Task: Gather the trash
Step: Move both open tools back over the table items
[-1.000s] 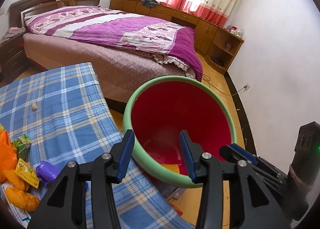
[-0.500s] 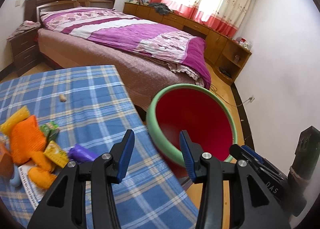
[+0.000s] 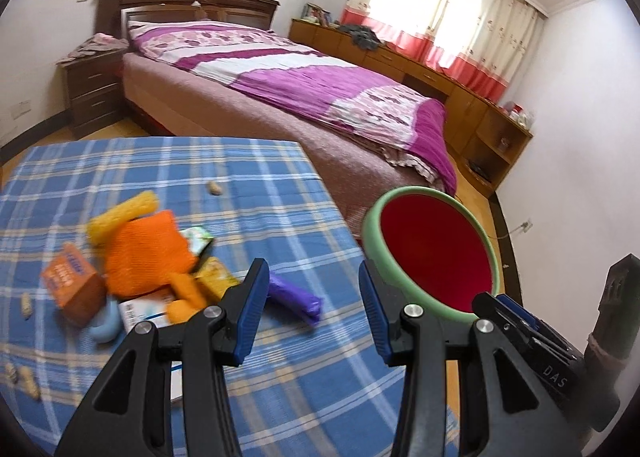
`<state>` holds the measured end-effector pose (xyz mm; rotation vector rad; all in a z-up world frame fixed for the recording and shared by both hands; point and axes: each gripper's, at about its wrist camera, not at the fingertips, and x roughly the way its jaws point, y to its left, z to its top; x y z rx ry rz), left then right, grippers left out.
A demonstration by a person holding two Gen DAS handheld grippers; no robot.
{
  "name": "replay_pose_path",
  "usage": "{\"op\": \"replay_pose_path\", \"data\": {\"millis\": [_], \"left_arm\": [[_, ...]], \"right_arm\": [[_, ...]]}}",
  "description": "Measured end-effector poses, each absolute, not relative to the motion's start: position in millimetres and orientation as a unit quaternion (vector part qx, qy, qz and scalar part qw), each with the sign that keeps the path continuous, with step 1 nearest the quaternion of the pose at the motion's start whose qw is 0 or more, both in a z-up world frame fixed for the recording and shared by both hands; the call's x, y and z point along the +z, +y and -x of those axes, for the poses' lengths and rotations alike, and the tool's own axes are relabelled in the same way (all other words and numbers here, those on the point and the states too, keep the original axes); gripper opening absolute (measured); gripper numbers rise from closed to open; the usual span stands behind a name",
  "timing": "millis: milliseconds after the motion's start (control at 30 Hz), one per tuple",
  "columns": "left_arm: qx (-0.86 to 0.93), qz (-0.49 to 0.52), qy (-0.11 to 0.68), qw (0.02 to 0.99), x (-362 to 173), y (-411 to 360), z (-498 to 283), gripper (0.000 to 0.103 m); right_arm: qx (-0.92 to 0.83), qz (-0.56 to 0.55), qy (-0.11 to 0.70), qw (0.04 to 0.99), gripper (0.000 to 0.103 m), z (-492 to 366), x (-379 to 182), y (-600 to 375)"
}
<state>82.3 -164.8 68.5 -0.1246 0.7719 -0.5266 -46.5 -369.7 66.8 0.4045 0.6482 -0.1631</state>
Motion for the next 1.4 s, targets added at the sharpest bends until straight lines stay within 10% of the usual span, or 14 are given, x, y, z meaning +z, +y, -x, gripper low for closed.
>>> {"op": "replay_pose_path", "data": {"millis": [1400], "left_arm": [[-0.097, 0.034, 0.381, 0.919, 13.1, -20.3, -124.3, 0.078]], "right_arm": [[-0.015, -0.15, 0.387, 0.91, 0.072, -15.7, 43.6, -247.7]]}}
